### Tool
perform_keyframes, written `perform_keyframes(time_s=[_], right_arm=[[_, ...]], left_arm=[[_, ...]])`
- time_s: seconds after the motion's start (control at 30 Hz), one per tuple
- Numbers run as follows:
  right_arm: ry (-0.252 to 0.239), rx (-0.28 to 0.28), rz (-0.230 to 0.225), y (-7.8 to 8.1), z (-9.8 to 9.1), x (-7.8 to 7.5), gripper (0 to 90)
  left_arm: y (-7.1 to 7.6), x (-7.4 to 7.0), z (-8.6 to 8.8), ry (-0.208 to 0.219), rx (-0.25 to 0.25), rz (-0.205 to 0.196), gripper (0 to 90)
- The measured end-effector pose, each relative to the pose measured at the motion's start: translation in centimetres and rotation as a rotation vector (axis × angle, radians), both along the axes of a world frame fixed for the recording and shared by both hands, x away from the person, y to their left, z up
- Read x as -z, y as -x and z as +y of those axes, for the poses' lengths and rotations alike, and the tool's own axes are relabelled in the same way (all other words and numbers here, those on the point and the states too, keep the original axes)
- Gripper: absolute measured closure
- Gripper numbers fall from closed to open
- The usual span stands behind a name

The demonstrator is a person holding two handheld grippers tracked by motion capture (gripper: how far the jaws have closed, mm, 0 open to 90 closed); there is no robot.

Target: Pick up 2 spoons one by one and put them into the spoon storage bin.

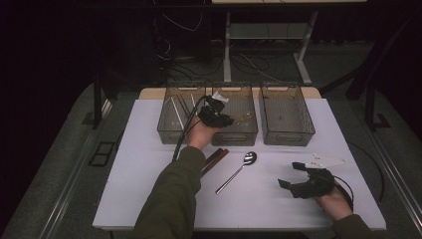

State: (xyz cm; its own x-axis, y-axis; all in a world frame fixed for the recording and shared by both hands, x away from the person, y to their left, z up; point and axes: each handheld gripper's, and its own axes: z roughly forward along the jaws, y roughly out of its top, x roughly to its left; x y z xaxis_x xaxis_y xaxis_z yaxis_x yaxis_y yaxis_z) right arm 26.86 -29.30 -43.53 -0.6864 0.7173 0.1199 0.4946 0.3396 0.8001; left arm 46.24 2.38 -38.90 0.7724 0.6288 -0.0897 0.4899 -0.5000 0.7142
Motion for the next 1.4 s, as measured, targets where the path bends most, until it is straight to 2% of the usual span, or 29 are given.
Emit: perform_keyframes(time_s=[0.03, 0.07, 0.2, 0.37, 0.4, 0.47, 0.57, 0.7, 0.8, 0.9, 0.97, 1.03, 1.2, 1.27, 1.37, 1.4], right_arm=[[0.001, -0.001, 0.0, 0.0, 0.0, 0.0, 14.4], [0.001, 0.0, -0.001, 0.0, 0.0, 0.0, 14.4], [0.001, -0.002, -0.008, 0.0, 0.0, 0.0, 14.4], [0.003, -0.004, -0.007, 0.0, 0.0, 0.0, 14.4], [0.003, -0.004, -0.007, 0.0, 0.0, 0.0, 14.4], [0.002, 0.001, -0.001, 0.0, 0.0, 0.0, 14.4], [0.004, 0.001, -0.006, -0.1, 0.0, 0.0, 14.4], [0.004, 0.003, 0.001, 0.0, 0.0, 0.0, 14.4], [0.007, 0.006, 0.001, -0.1, 0.0, 0.1, 14.4], [0.008, 0.007, 0.0, -0.1, 0.0, 0.1, 14.4], [0.007, 0.008, -0.001, -0.1, 0.0, 0.1, 14.4], [0.009, 0.009, 0.0, -0.1, 0.0, 0.1, 14.4], [0.01, 0.008, 0.0, -0.1, 0.0, 0.1, 14.4], [0.01, 0.009, 0.0, -0.1, 0.0, 0.1, 14.4], [0.006, 0.014, 0.017, 0.0, 0.1, 0.1, 14.4], [0.009, 0.012, 0.004, -0.1, 0.0, 0.1, 14.4]], left_arm=[[0.0, 0.1, -0.1, 0.001, 0.001, 0.003, 70.6], [0.1, 0.1, -0.1, -0.004, -0.001, -0.009, 69.1], [0.1, -0.1, -0.1, 0.018, -0.006, -0.017, 56.5], [0.6, -0.8, 0.3, 0.057, 0.0, -0.036, 47.7], [0.8, -1.0, 0.4, 0.065, 0.002, -0.051, 46.7], [1.3, -1.5, 0.6, 0.091, -0.002, -0.054, 44.5], [2.1, -2.4, 1.1, 0.103, 0.018, -0.07, 40.8], [3.6, -3.3, 1.6, 0.121, 0.046, -0.098, 40.8], [5.0, -3.7, 1.8, 0.157, 0.058, -0.108, 49.4], [6.3, -3.7, 1.9, 0.174, 0.082, -0.11, 60.6], [7.1, -3.4, 1.7, 0.182, 0.103, -0.106, 67.3], [7.9, -3.0, 1.6, 0.172, 0.129, -0.105, 73.3], [9.2, -1.5, 0.7, 0.183, 0.155, -0.092, 87.5], [9.4, -0.7, 0.3, 0.177, 0.151, -0.077, 89.1], [9.4, 0.7, -0.7, 0.145, 0.151, -0.064, 89.2], [9.3, 1.2, -1.0, 0.141, 0.152, -0.054, 89.3]])
